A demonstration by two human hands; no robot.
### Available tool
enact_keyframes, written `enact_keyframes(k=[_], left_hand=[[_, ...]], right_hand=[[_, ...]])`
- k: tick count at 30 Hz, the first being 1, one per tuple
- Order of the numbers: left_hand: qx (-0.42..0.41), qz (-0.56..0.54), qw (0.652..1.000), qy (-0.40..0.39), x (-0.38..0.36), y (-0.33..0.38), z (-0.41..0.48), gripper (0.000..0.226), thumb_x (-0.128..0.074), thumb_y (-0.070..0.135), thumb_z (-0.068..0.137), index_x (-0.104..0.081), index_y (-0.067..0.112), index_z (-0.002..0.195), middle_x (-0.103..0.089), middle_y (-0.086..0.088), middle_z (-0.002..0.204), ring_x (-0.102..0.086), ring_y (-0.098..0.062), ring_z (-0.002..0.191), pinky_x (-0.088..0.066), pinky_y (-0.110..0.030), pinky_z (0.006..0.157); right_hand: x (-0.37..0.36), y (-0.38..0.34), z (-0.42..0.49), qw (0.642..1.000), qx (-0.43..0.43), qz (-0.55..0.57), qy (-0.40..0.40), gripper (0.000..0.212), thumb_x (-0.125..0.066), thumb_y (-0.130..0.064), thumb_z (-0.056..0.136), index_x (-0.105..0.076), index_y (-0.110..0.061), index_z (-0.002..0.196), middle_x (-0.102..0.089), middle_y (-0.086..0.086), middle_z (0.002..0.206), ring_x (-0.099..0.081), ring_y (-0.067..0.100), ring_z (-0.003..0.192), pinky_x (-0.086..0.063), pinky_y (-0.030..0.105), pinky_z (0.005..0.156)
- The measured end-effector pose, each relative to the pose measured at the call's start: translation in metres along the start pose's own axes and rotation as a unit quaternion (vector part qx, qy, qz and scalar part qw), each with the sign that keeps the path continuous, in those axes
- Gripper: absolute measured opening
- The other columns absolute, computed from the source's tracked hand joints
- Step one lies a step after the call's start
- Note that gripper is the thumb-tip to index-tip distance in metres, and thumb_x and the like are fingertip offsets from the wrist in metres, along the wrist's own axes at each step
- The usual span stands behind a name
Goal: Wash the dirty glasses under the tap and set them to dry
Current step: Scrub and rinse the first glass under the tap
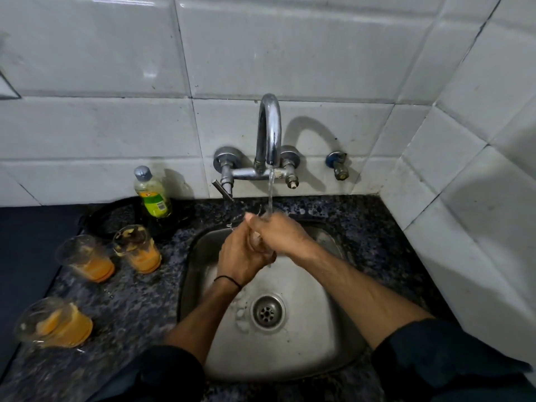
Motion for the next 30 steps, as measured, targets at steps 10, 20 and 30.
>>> enact_keyframes(k=[10, 20, 30], left_hand=[[-0.086, -0.078, 0.979, -0.165, 0.010, 0.020, 0.022, 0.048, -0.084, 0.024, 0.055, -0.064, 0.019, 0.098, -0.072, -0.004, 0.094, -0.068, -0.018, 0.082, -0.058, -0.047, 0.073], [-0.046, -0.180, 0.974, -0.133, -0.003, 0.008, 0.005, 0.062, -0.087, 0.014, 0.063, -0.055, 0.019, 0.116, -0.071, 0.004, 0.102, -0.070, -0.015, 0.092, -0.060, -0.042, 0.075], [-0.014, -0.061, 0.998, -0.015, 0.001, 0.001, -0.007, 0.048, -0.080, 0.033, 0.055, -0.053, 0.036, 0.094, -0.068, 0.010, 0.090, -0.066, -0.011, 0.084, -0.055, -0.034, 0.070]], right_hand=[[-0.013, -0.032, -0.022, 0.960, 0.162, -0.168, -0.154, 0.030, -0.059, -0.031, 0.098, -0.058, -0.034, 0.069, -0.058, -0.025, 0.075, -0.057, 0.006, 0.107, -0.007, 0.045, 0.115], [-0.008, -0.038, -0.013, 0.945, 0.219, -0.218, -0.111, 0.012, -0.062, -0.018, 0.091, -0.071, -0.022, 0.084, -0.071, -0.004, 0.088, -0.063, 0.013, 0.091, -0.040, 0.032, 0.101], [-0.014, -0.006, 0.001, 0.995, 0.053, -0.013, -0.088, 0.021, -0.067, -0.034, 0.091, -0.068, -0.016, 0.080, -0.068, 0.001, 0.086, -0.066, 0.019, 0.087, -0.054, 0.040, 0.088]])
Point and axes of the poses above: each hand's wrist, its own z-axis towards the middle knuckle, its own x-axis out of the back of the hand, y = z × x, the point moved 10 cm from there along z, towards the middle knuckle
